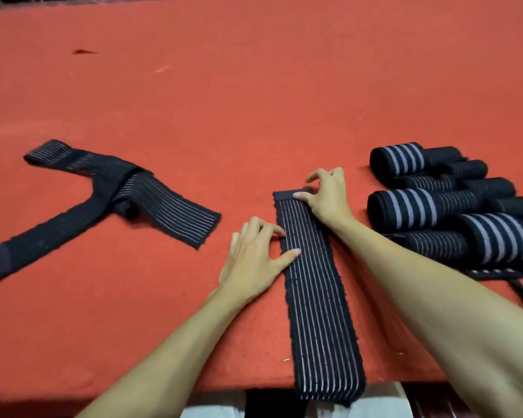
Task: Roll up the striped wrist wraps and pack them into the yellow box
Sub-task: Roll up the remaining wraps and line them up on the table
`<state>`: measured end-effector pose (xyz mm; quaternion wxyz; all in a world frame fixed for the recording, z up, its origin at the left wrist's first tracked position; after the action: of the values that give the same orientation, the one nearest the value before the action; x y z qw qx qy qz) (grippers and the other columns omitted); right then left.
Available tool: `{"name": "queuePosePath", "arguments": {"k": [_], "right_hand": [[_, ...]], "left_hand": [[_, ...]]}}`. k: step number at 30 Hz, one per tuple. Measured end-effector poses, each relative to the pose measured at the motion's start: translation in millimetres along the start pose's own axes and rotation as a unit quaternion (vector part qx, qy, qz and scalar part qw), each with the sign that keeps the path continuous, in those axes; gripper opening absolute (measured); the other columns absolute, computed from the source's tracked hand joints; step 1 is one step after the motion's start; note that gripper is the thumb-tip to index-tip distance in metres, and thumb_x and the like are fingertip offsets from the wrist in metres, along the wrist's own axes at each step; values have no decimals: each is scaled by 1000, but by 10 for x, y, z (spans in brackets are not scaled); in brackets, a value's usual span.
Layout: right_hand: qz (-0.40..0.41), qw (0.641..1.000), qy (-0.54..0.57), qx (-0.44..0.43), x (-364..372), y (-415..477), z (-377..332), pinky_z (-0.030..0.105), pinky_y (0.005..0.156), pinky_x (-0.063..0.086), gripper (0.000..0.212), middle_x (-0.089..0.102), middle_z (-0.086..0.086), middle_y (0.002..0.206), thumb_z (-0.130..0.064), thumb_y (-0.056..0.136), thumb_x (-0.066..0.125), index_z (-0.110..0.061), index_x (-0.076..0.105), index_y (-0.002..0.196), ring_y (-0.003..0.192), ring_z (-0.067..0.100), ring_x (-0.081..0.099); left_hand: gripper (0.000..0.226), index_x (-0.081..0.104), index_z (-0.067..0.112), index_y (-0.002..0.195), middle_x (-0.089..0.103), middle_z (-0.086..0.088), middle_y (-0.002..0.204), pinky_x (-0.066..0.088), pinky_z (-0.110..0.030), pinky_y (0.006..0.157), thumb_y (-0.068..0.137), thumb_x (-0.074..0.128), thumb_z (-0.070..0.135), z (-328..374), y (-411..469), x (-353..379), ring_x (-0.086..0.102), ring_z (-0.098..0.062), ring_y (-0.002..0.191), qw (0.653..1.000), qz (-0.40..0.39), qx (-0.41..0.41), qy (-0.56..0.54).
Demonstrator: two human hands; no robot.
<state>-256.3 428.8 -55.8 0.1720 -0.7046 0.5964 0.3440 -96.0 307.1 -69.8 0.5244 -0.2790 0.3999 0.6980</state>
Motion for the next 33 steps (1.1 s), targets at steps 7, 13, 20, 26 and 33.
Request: {"name": "queuePosePath", "arguments": {"k": [7, 13, 20, 26, 33], "right_hand": [[-17, 990, -55, -127, 111, -237, -544, 31, 86, 40, 9, 53, 2, 88, -15, 89, 64, -13, 68, 97, 91, 24, 56], [-179, 970, -31, -160, 605, -421, -1272, 24, 84, 40, 27, 68, 4, 103, -27, 93, 63, -12, 63, 115, 96, 18, 61], [-223, 971, -18, -85, 1375, -251, -1762, 25, 98, 37, 52, 59, 9, 132, -40, 94, 59, -9, 49, 134, 122, 22, 54], [-173, 983, 13, -59, 1661, -237, -2038, 34, 102, 39, 33, 62, 8, 125, -31, 96, 56, -15, 56, 124, 120, 26, 55], [-208, 969, 103, -87, 1105, -389, -2190, 32, 80, 48, 19, 69, 3, 94, -38, 95, 58, -20, 64, 91, 89, 20, 64]], "left_hand": [[17, 65, 25, 106, 53, 12, 98, 41, -26, 92, 91, 60, 19, -255, -170, -401, 53, -4, 92, 994, -22, 2, -106], [23, 66, 24, 88, 66, 8, 91, 36, -5, 72, 87, 60, 2, -1088, -413, -1165, 56, -1, 83, 981, 121, -96, -114], [10, 61, 26, 77, 65, 1, 73, 52, -41, 82, 83, 52, 26, -1725, -387, -1350, 63, -24, 75, 900, 277, -263, -211], [21, 63, 20, 83, 64, -1, 72, 52, -40, 77, 81, 49, 35, -1687, -356, -1356, 63, -25, 72, 882, 306, -253, -255], [11, 57, 22, 89, 61, 2, 73, 47, -36, 70, 97, 52, 28, -1599, -442, -1407, 56, -13, 59, 870, 290, -261, -302]]}}
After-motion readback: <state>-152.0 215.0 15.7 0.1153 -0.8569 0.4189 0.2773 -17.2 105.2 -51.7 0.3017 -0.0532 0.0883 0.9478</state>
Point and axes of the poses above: each hand's wrist, its own y-axis towards the middle knuckle, its own x-axis out of the palm, z = x × y, the point moved 1 cm from there along y, towards the middle knuckle
